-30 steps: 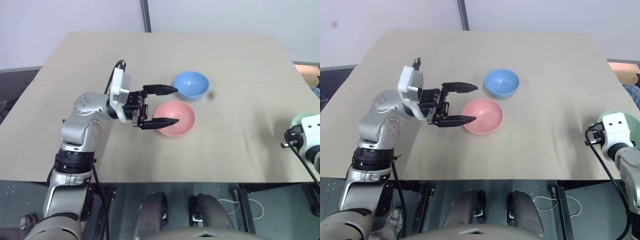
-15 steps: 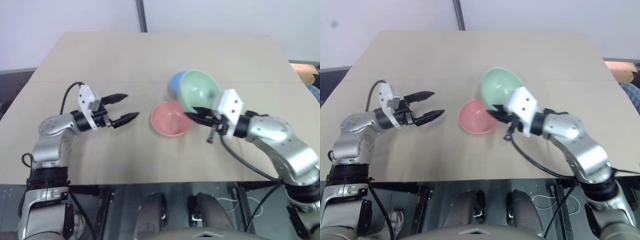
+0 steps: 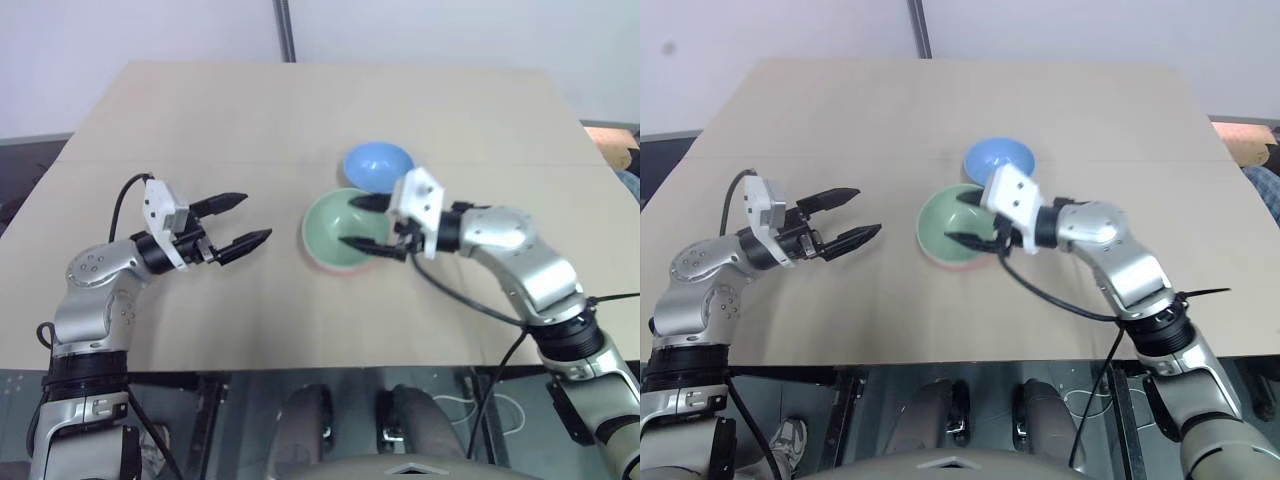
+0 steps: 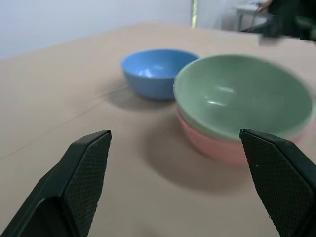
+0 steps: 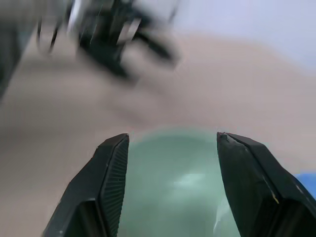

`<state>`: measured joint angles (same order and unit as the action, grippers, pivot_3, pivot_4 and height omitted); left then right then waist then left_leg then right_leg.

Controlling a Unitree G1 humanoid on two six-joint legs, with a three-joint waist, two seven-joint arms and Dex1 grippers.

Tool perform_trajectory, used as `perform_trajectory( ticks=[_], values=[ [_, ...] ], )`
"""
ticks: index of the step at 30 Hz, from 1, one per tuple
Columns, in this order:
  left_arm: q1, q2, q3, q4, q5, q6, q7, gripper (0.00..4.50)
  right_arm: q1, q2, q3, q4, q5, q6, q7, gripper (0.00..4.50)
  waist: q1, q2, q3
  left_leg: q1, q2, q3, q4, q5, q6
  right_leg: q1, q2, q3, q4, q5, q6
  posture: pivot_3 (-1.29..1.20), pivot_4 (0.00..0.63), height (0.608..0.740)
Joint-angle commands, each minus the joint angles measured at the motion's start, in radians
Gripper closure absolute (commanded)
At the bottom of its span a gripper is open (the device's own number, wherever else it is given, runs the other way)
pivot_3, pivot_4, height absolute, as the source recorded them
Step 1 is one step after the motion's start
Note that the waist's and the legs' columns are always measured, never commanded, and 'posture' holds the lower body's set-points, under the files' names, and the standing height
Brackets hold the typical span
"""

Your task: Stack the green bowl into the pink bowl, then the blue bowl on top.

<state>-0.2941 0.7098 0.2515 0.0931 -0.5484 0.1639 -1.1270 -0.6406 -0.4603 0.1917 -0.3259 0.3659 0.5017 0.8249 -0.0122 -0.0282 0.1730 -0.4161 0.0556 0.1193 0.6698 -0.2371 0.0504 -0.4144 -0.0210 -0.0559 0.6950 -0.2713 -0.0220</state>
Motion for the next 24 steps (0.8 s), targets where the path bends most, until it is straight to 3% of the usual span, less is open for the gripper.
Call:
perform_trajectory(
  ticks=[1,5,12,23,24],
  values=[
    [0.006,-0.015,0.048,-0.072,-0.062,0.013,0.011,0.1,-0.075,-0.026,-0.097,0.041,0.008,-0.007,-0.025,1.32,-0.001,0.0,0.0,0.0,0.0,0.0,0.0,0.0,0.0,0.0,0.0,0.0,0.0,0.0,0.0,0.0,0.15,0.74],
    [0.014,-0.039,0.05,-0.107,-0.078,0.024,0.034,0.1,-0.141,-0.088,-0.009,0.427,-0.244,-0.345,-0.028,1.32,-0.002,0.0,0.0,0.002,0.0,0.0,0.0,0.001,-0.001,0.001,0.0,0.0,0.0,0.0,0.0,0.0,0.15,0.74],
    [0.059,-0.043,0.073,-0.185,-0.087,0.045,0.088,0.1,-0.331,-0.041,0.122,1.058,-0.517,-0.841,-0.093,1.32,-0.01,0.001,0.0,0.0,0.0,0.004,-0.001,0.001,-0.001,-0.002,0.002,0.004,0.001,0.0,0.0,0.0,0.15,0.74],
    [0.166,-0.042,0.127,-0.287,-0.106,0.065,0.144,0.1,-0.463,0.058,0.176,1.39,-0.66,-1.073,-0.134,1.32,-0.025,0.001,0.001,0.002,0.0,0.006,-0.003,0.001,-0.001,-0.002,0.001,0.005,0.001,0.0,0.0,0.0,0.15,0.74],
    [0.17,-0.042,0.129,-0.292,-0.108,0.066,0.146,0.1,-0.466,0.062,0.179,1.403,-0.667,-1.08,-0.132,1.81,-0.026,0.001,0.001,0.002,0.0,0.006,-0.003,0.001,-0.001,-0.002,0.001,0.005,0.001,0.0,0.0,0.0,0.15,0.74]
  ],
)
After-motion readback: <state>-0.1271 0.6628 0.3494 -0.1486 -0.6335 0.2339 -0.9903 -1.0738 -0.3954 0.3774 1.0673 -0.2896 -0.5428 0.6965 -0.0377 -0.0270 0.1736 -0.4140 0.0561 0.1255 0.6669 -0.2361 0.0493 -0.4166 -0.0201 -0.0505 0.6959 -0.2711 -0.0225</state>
